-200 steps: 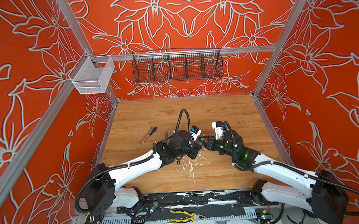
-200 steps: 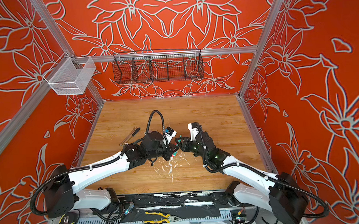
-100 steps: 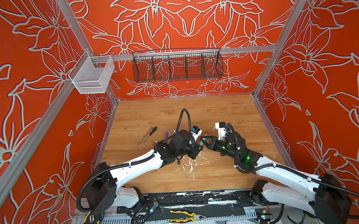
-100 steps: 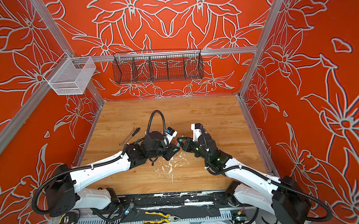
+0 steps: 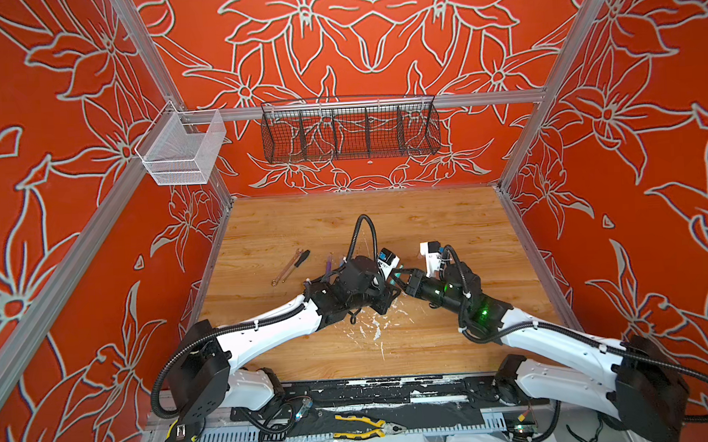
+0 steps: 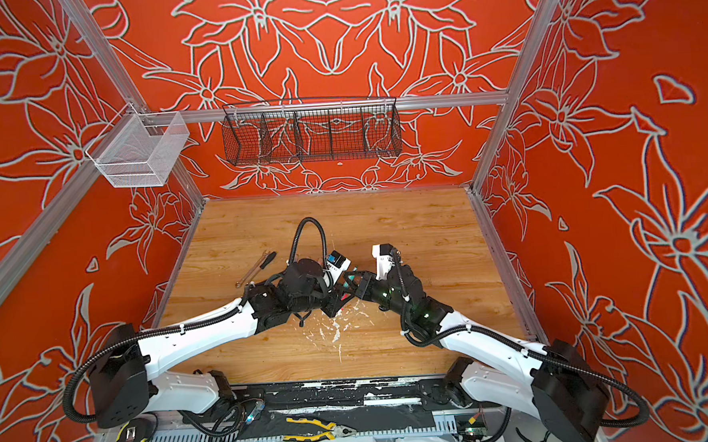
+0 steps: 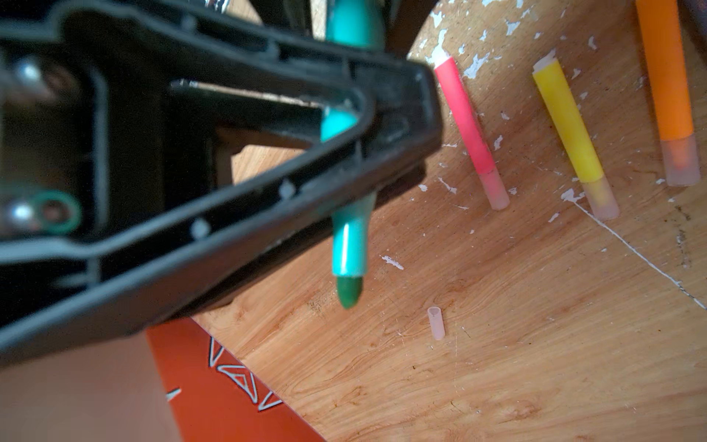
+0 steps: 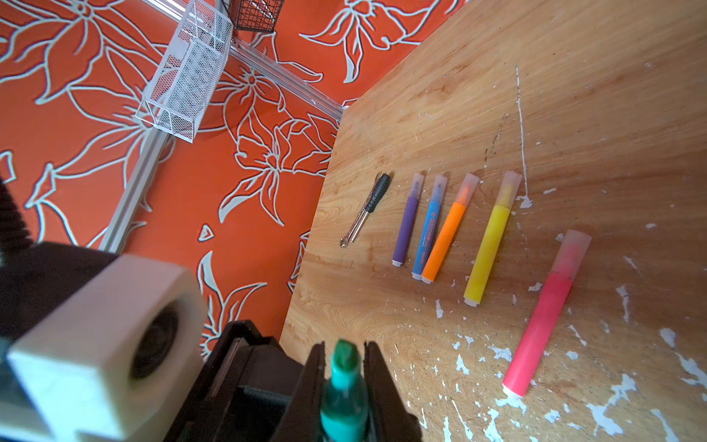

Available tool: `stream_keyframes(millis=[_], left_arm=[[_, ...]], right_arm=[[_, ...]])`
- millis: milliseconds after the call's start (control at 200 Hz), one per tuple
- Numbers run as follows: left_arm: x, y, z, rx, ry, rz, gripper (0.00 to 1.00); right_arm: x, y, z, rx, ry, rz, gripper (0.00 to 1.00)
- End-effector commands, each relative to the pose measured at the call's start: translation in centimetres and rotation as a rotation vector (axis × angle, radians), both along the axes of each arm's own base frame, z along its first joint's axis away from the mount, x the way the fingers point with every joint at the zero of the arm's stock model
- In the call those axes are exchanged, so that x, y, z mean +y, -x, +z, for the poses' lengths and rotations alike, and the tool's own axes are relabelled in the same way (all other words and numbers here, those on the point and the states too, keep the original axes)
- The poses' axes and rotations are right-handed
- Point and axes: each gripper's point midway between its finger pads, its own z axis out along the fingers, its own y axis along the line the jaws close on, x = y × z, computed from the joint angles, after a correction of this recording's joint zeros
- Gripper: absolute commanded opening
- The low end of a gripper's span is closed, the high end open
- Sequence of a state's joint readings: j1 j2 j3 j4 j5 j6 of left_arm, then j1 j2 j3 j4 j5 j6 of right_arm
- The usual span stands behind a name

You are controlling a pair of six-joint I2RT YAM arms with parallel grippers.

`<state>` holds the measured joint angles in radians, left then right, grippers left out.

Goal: Insert the pens into the pen caps

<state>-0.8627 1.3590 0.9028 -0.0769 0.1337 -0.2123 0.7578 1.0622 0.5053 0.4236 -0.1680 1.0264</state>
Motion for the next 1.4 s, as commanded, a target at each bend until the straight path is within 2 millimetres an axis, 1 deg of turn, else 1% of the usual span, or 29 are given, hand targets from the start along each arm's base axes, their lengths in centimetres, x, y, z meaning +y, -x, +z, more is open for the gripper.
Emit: stream_keyframes(millis=[0, 95, 150, 180, 240, 315, 360, 420, 560, 676, 741, 806, 871, 946, 1076, 1206, 1286, 1396], left_arm=[[-0.3, 0.0, 0.3, -0.014, 0.018, -0.019, 0.13], [-0.3, -0.1, 0.3, -0.015, 0.017, -0.014, 0.0], [-0.1, -0.3, 0.3, -0.015, 0.009, 0.001, 0.0], [0.1, -0.4, 0.2, -0.017, 0.002, 0.012, 0.0], [0.5, -0.8, 0.2, -0.022, -0.009, 0.043, 0.0], [1.3, -1.5, 0.1, -0.015, -0.006, 0.082, 0.0], [2.0, -2.0, 0.0, 0.0, 0.008, 0.113, 0.0], [3.4, -3.1, -0.3, 0.029, 0.023, 0.178, 0.0], [7.5, -5.7, -1.4, 0.088, 0.034, 0.361, 0.0], [10.4, -6.8, -2.0, 0.087, -0.001, 0.492, 0.0], [11.1, -6.9, -1.7, 0.067, -0.016, 0.524, 0.0], [11.4, -6.9, -1.5, 0.054, -0.015, 0.53, 0.0], [11.4, -6.8, -1.4, 0.047, -0.01, 0.525, 0.0], [11.4, -6.8, -1.5, 0.046, -0.013, 0.525, 0.0], [11.2, -6.8, -1.6, 0.05, -0.014, 0.518, 0.0], [11.2, -6.8, -1.2, 0.044, -0.01, 0.515, 0.0], [11.3, -6.7, -1.1, 0.039, -0.005, 0.513, 0.0], [11.3, -6.7, -0.9, 0.034, -0.004, 0.511, 0.0]], right_arm=[[0.2, -0.2, 0.1, -0.003, -0.036, -0.016, 0.02], [0.2, -0.2, 0.1, -0.004, -0.038, -0.018, 0.02], [0.2, -0.3, 0.1, -0.009, -0.033, -0.021, 0.02], [0.0, -0.3, 0.1, -0.011, -0.027, -0.028, 0.05], [-0.5, -0.4, 0.0, -0.017, -0.004, -0.052, 0.19], [-1.7, -0.6, -0.2, -0.022, 0.043, -0.101, 0.37], [-2.6, -0.6, -0.1, -0.033, 0.076, -0.133, 0.44], [-4.0, -0.7, 0.1, -0.047, 0.124, -0.184, 0.5], [-8.3, -0.8, 0.1, -0.078, 0.289, -0.332, 0.54], [-11.5, -1.1, -0.2, -0.085, 0.435, -0.445, 0.56], [-12.8, -1.4, -0.4, -0.08, 0.513, -0.485, 0.57], [-13.7, -1.7, -0.9, -0.061, 0.587, -0.502, 0.58], [-14.3, -2.4, -1.5, -0.027, 0.644, -0.506, 0.59], [-14.3, -3.3, -2.7, 0.027, 0.683, -0.466, 0.59], [-13.7, -5.0, -5.5, 0.138, 0.748, -0.367, 0.58], [-14.2, -6.2, -8.0, 0.246, 0.846, -0.341, 0.53], [-14.2, -6.8, -9.2, 0.286, 0.873, -0.331, 0.53], [-13.7, -7.5, -10.4, 0.309, 0.869, -0.309, 0.53]])
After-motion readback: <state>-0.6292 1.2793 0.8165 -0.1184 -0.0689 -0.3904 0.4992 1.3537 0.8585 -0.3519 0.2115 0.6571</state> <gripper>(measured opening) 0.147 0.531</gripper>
